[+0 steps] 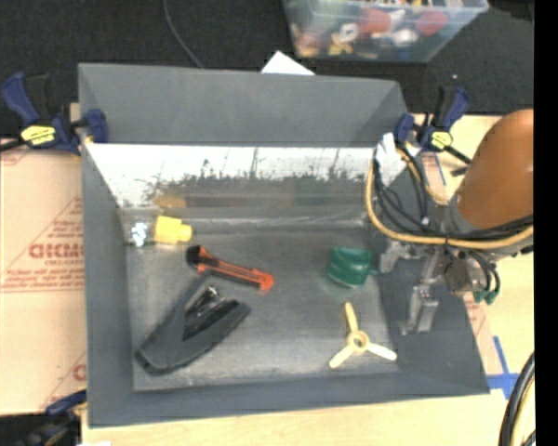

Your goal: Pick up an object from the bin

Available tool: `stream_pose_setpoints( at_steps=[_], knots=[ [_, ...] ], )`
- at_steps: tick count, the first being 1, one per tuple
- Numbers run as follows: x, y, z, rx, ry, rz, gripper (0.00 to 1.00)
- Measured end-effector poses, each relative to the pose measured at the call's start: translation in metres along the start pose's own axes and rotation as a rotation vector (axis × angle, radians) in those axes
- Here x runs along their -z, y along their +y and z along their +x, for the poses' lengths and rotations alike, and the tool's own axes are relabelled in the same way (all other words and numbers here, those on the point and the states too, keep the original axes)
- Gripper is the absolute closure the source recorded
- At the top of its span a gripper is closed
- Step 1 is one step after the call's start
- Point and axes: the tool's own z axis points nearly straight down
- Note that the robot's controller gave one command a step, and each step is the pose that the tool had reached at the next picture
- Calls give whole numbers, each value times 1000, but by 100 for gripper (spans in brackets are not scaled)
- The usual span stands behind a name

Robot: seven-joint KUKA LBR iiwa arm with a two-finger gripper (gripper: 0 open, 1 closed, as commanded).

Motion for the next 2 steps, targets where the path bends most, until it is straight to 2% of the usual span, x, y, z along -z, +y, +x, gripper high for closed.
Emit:
stream_pose_setpoints(
  at_steps=[1, 2],
  knots=[
    [5, 0, -2, 5, -8, 2, 0],
    [-117, -12, 12, 196, -10, 4, 0]
  ],
)
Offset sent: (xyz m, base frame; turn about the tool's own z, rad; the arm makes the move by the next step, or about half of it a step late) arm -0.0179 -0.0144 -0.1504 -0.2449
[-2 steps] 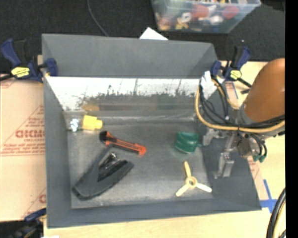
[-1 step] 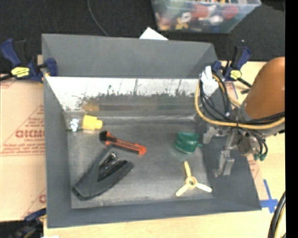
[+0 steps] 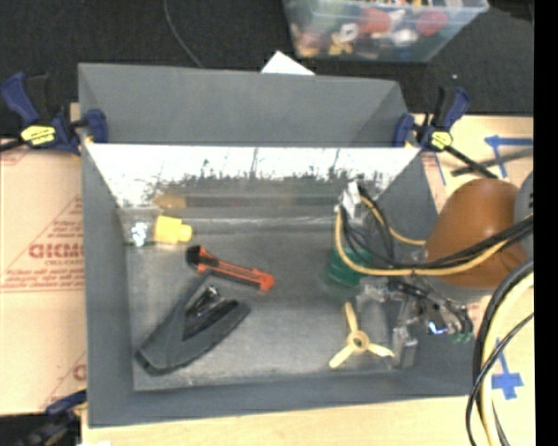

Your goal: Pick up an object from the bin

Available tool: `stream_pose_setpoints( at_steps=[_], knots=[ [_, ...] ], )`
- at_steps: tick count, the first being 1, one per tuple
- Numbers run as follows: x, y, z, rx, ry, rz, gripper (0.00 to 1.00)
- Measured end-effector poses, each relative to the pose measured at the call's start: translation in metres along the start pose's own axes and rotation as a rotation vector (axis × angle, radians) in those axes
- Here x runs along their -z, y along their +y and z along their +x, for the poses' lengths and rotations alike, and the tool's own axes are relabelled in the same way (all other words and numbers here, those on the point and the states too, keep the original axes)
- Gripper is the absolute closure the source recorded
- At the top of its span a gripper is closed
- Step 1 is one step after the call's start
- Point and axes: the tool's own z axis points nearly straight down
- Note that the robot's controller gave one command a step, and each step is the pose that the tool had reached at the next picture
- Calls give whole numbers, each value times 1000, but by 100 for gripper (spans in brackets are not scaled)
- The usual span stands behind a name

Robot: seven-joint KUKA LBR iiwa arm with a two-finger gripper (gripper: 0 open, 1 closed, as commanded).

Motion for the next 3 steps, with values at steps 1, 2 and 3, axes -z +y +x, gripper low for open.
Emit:
stream_pose_setpoints(
  at_steps=[1, 2, 3],
  knots=[
    [55, -4, 13, 295, -10, 5, 0],
    [-5, 16, 11, -77, 7, -3, 0],
    [-33, 6, 3, -201, -18, 5, 0]
  ],
)
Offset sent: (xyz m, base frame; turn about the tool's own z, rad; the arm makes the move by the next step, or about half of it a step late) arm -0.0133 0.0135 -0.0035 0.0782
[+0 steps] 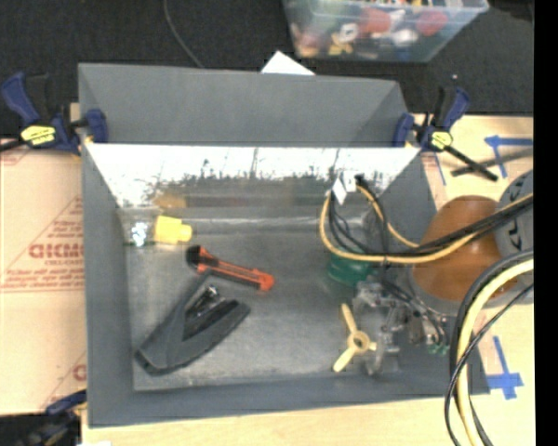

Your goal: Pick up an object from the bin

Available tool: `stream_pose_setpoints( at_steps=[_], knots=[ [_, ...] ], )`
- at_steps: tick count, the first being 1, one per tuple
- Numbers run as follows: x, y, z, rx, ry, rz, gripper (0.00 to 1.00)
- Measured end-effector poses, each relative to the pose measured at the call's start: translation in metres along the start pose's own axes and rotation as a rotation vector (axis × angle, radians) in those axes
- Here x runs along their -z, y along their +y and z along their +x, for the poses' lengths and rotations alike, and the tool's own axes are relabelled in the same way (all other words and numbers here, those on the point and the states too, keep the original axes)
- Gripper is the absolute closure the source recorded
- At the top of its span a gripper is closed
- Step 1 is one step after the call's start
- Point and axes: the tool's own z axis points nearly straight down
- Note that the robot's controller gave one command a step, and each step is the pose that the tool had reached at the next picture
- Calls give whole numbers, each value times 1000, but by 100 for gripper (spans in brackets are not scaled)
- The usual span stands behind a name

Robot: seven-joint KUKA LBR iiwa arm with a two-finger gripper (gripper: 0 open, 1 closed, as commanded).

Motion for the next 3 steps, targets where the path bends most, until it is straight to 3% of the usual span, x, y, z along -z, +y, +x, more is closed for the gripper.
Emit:
stream_pose_setpoints(
  at_steps=[1, 3],
  knots=[
    [2, 20, -1, -29, 14, -1, 100],
    [14, 19, -1, -26, 14, -1, 100]
  ],
)
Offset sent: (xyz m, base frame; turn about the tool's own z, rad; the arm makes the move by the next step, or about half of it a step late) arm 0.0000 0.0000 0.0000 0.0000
